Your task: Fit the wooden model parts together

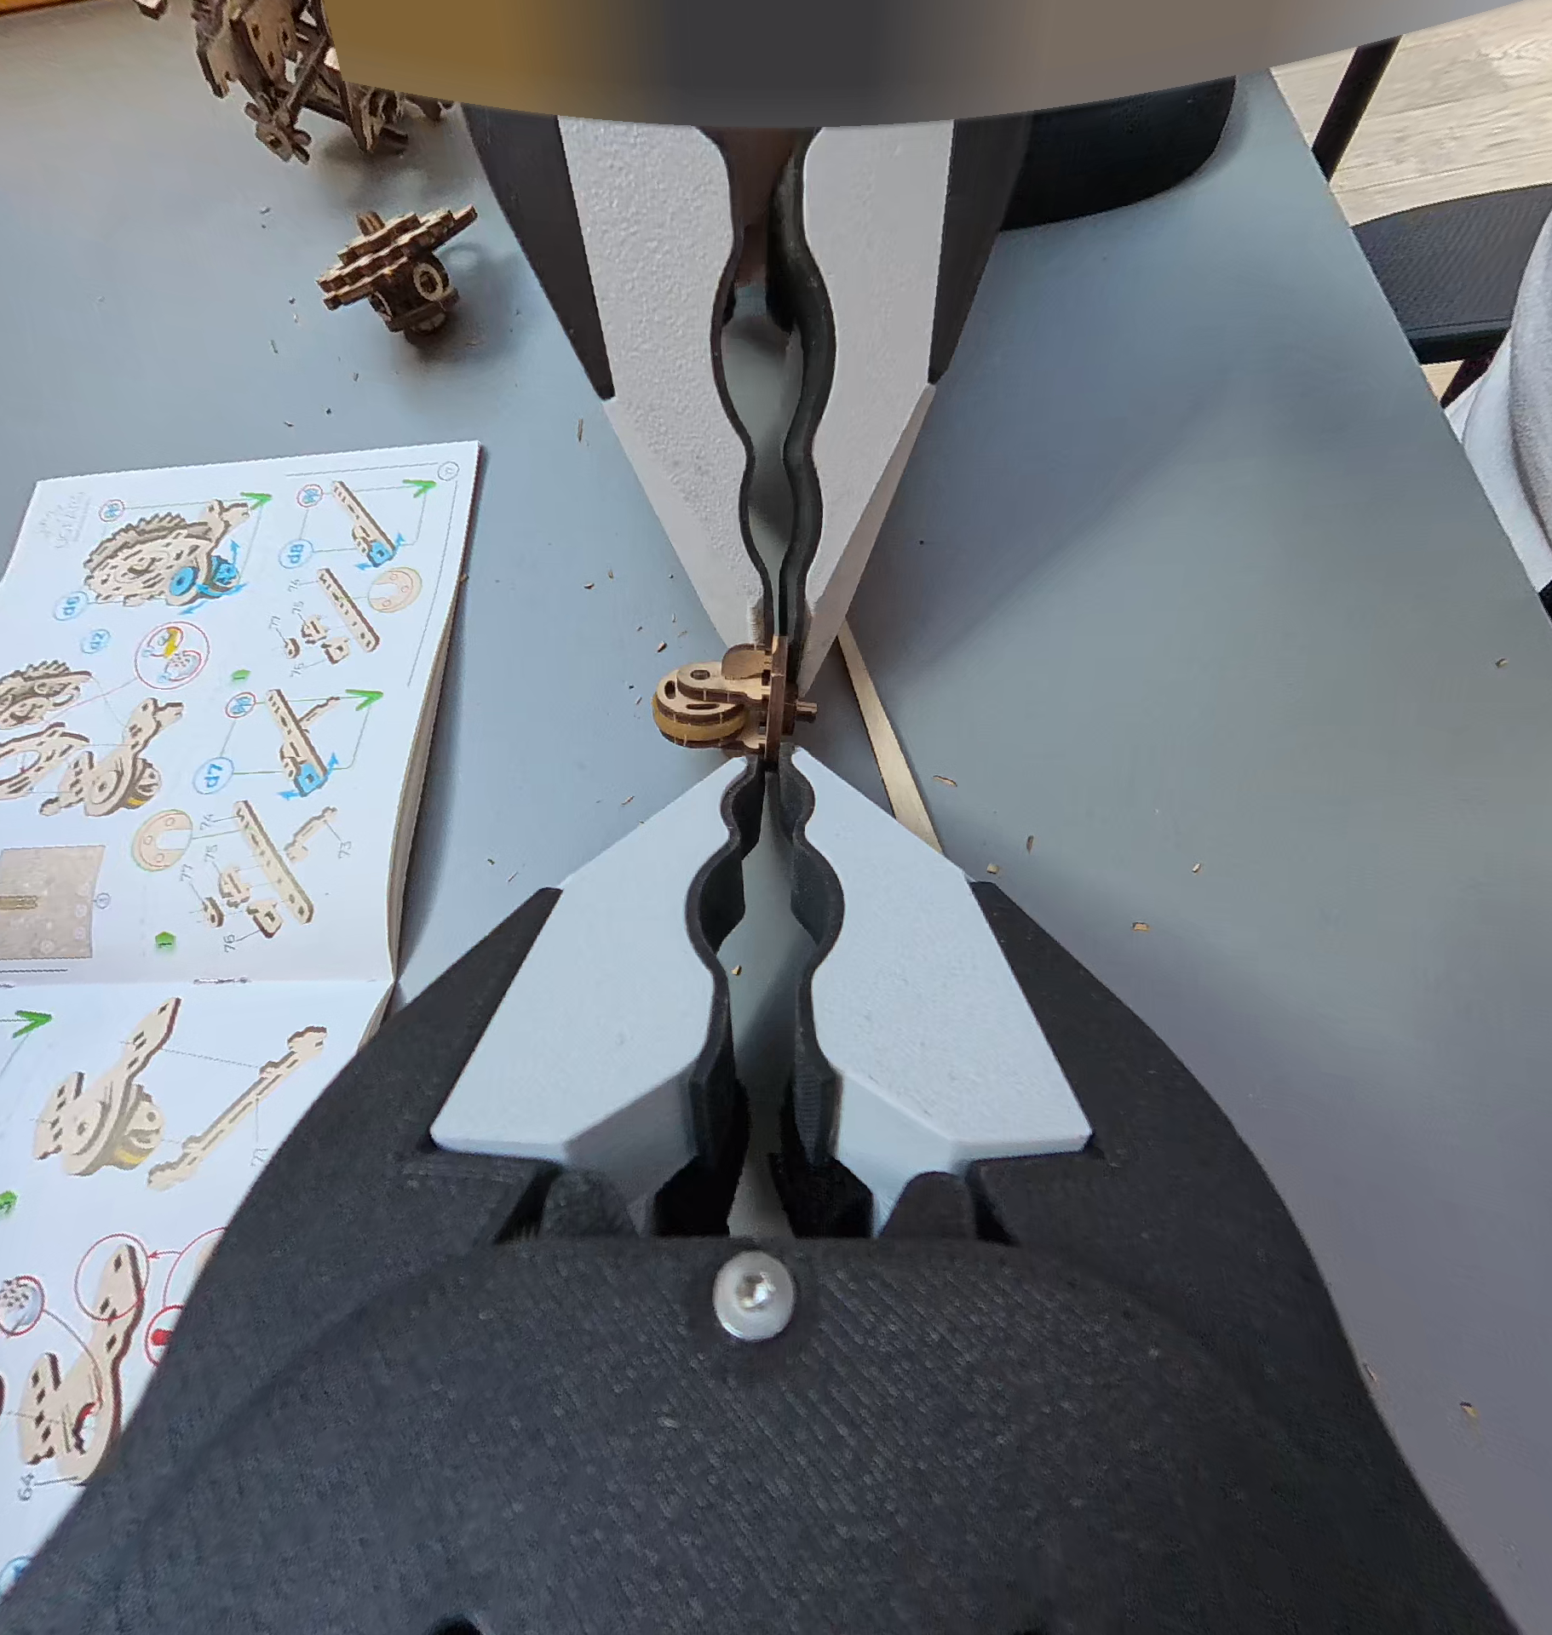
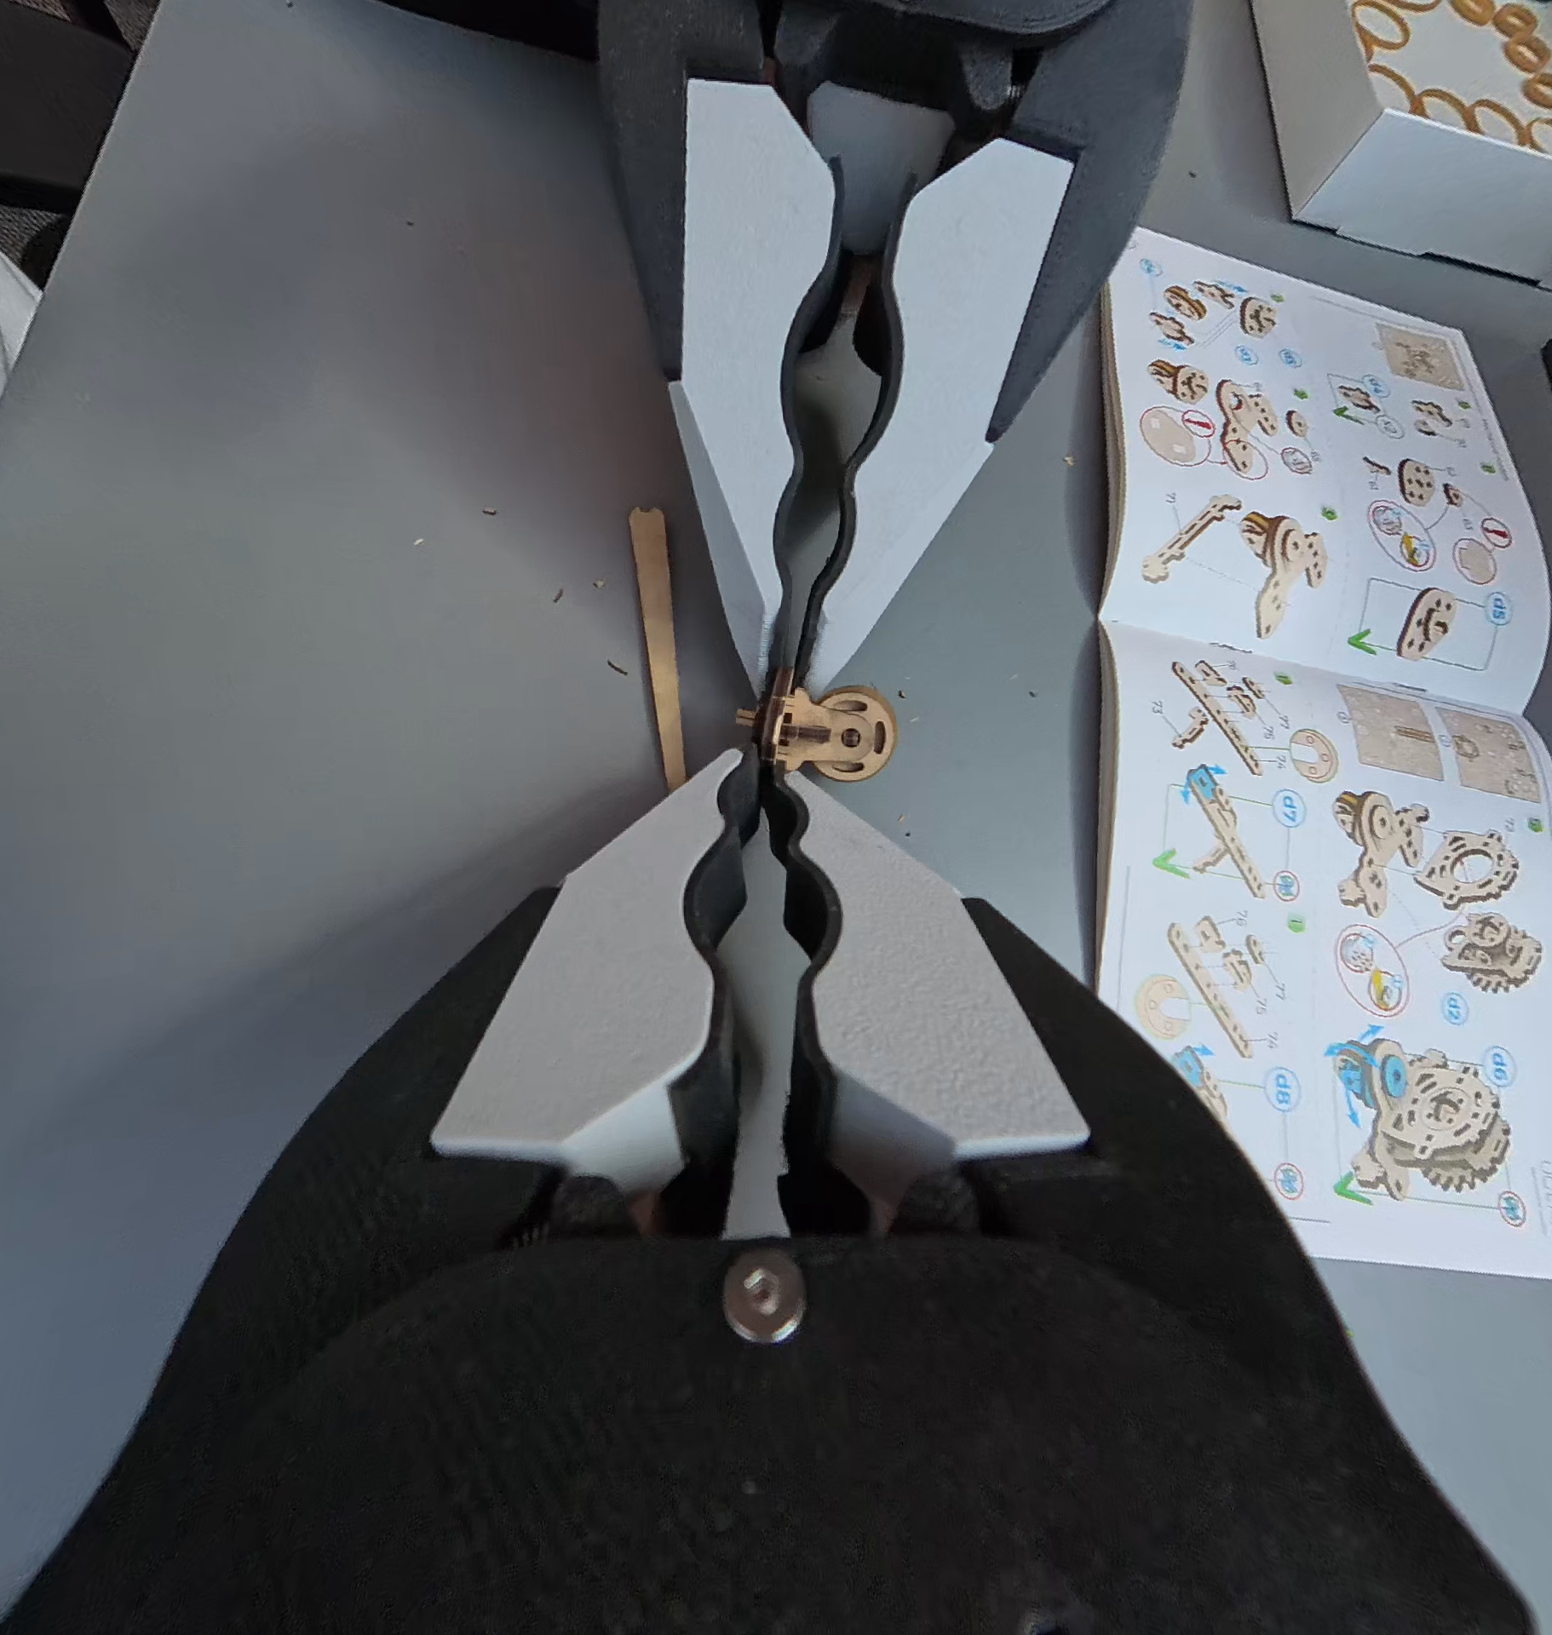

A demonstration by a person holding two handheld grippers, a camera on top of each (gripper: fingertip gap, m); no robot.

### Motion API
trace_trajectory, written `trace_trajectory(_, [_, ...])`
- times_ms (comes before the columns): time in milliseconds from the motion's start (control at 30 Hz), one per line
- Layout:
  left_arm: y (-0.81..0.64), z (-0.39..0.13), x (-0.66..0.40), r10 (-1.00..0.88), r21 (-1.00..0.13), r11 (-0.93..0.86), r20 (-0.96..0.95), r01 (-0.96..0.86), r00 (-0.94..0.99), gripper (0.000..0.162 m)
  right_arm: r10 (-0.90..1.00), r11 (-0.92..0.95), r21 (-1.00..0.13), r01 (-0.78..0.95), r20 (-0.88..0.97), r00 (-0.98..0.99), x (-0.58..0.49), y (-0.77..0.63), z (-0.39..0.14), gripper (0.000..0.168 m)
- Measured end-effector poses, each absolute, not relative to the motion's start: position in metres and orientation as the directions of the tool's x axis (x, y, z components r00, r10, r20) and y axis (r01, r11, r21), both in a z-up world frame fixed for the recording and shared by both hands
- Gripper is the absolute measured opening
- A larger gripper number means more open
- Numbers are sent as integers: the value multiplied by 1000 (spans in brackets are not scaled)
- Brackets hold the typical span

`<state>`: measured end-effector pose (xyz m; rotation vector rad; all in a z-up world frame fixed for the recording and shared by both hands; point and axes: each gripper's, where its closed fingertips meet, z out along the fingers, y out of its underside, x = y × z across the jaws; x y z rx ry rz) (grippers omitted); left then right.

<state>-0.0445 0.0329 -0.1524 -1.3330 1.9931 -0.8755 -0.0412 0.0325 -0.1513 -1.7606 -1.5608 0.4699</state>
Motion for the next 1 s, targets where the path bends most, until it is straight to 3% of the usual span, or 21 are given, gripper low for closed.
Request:
trace_trajectory(33, [33, -152, -44, -937, -781, 286, -106, -555, -334, 1, 962, 4, -716, 698, 193, 193, -41, 32, -152, 0])
trace_trajectory(100, [31, -152, -45, -933, -785, 290, -104, -548, -344, 1, 975, -56, -727, 684, 108, 194, -39, 29, -153, 1])
trace_trajectory(300, [26, -140, -46, -921, -826, 290, -104, -483, -374, 1, 971, -27, -805, 593, 120, 207, -39, 37, -135, 49])
trace_trajectory(500, [16, -129, -45, -903, -863, 294, -109, -411, -417, 1, 946, 158, -796, 585, 292, 142, -45, 28, -121, 29])
trace_trajectory(800, [13, -121, -47, -899, -890, 246, -62, -384, -434, 0, 968, 73, -854, 516, 186, 170, -48, 27, -114, 31])
trace_trajectory(1000, [21, -106, -47, -915, -933, 158, -16, -324, -402, 0, 929, 169, -869, 465, 298, 218, -46, 34, -94, 29])
